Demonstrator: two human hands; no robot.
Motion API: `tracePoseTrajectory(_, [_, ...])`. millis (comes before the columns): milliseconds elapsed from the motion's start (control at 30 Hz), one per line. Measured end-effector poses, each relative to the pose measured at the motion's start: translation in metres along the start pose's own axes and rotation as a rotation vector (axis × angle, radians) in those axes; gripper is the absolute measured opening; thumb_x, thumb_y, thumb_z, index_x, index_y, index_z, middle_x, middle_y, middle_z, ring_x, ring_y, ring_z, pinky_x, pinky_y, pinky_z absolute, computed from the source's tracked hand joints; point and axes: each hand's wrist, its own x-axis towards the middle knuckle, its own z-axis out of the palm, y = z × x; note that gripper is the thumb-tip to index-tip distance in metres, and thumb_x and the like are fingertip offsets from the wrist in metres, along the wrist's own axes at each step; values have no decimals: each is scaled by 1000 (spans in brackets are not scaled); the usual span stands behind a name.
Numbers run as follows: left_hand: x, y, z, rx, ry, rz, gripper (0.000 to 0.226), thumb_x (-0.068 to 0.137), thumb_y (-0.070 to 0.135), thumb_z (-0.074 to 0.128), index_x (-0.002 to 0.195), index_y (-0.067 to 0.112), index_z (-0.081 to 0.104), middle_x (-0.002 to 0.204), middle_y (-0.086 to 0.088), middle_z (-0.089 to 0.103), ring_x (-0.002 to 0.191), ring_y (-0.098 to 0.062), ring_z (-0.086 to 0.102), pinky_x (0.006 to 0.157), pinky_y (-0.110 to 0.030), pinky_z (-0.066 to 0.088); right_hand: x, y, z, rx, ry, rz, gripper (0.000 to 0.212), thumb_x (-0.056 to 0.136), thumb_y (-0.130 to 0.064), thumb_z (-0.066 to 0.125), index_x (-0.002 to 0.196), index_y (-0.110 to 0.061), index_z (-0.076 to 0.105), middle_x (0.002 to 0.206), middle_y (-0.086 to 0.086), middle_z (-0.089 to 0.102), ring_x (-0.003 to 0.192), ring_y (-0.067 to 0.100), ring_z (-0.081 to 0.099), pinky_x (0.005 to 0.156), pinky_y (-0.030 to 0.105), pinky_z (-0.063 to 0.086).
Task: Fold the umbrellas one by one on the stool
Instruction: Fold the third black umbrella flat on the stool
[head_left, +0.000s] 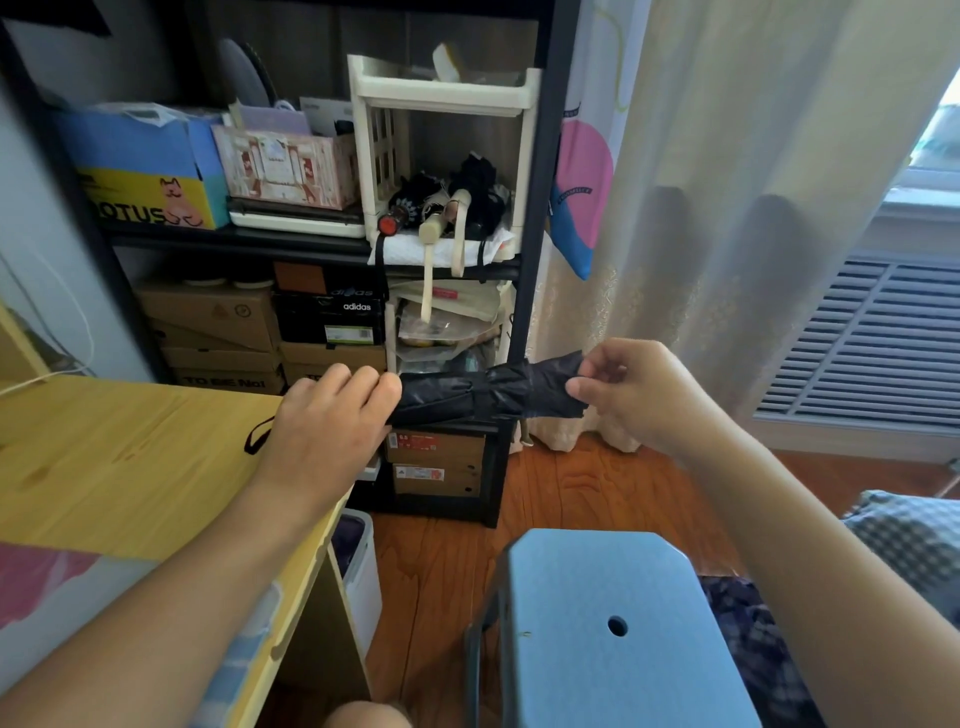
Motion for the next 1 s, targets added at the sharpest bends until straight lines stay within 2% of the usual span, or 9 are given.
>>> tracePoseTrajectory(233, [0,0,0,28,1,47,39,89,14,72,124,9,53,99,-10,63,87,-31,59,65,-43,50,-5,7,-2,316,-99,234,17,100,-27,67,97,-11,74,90,14,73,77,19,65,68,28,51])
tracePoseTrajectory(367, [0,0,0,20,7,50,40,89,13,72,124,9,53,100,-10,63,87,-31,59,65,-43,50,-6,9,-2,290,-74,183,15,99,-25,68,92,-15,76,87,5,73,79,19,64,70,32,51])
tracePoseTrajectory(467, [1,1,-1,14,13,56,40,88,13,74,122,9,54,99,-10,63,86,-30,58,63,-41,48,-3,9,-5,344,-53,206,15,100,-23,67,94,-13,76,96,12,74,87,21,64,77,34,54])
tracePoseTrajectory(533, [1,1,-1,16,14,64,41,87,13,75,122,8,54,99,-10,63,86,-30,59,63,-41,48,-2,10,-4,439,-70,260,18,101,-22,64,97,-7,75,96,18,71,81,20,62,68,26,55])
tracePoseTrajectory(633, [0,2,-1,11,11,71,42,87,15,76,123,9,54,100,-10,64,86,-30,59,64,-41,48,-4,8,7,428,-69,290,27,105,-29,59,104,-4,70,91,12,65,73,15,55,59,20,48])
tracePoseTrajectory(733, [1,0,0,-13,5,49,43,85,18,77,121,9,56,99,-9,63,86,-29,59,63,-40,48,-3,5,19,252,34,220,32,107,-37,50,102,-9,65,82,6,61,69,14,56,61,26,49])
tracePoseTrajectory(833, [0,-2,1,-57,3,-23,47,80,17,81,120,9,56,98,-7,64,86,-29,60,61,-41,50,3,10,16,362,265,178,33,109,-36,45,107,-6,59,82,8,62,65,14,61,63,32,56])
tracePoseTrajectory(900, [-1,-4,1,-79,9,-76,49,80,18,82,121,9,57,97,-7,64,86,-29,60,61,-40,53,5,15,10,435,323,157,32,110,-36,43,111,-7,58,91,7,65,75,17,65,75,38,60])
tracePoseTrajectory(1000, [1,-2,1,-97,3,-102,50,78,18,84,119,9,57,95,-6,64,84,-28,61,60,-39,54,3,21,7,487,101,65,38,106,-49,47,134,-25,55,122,-8,64,106,9,66,94,39,59])
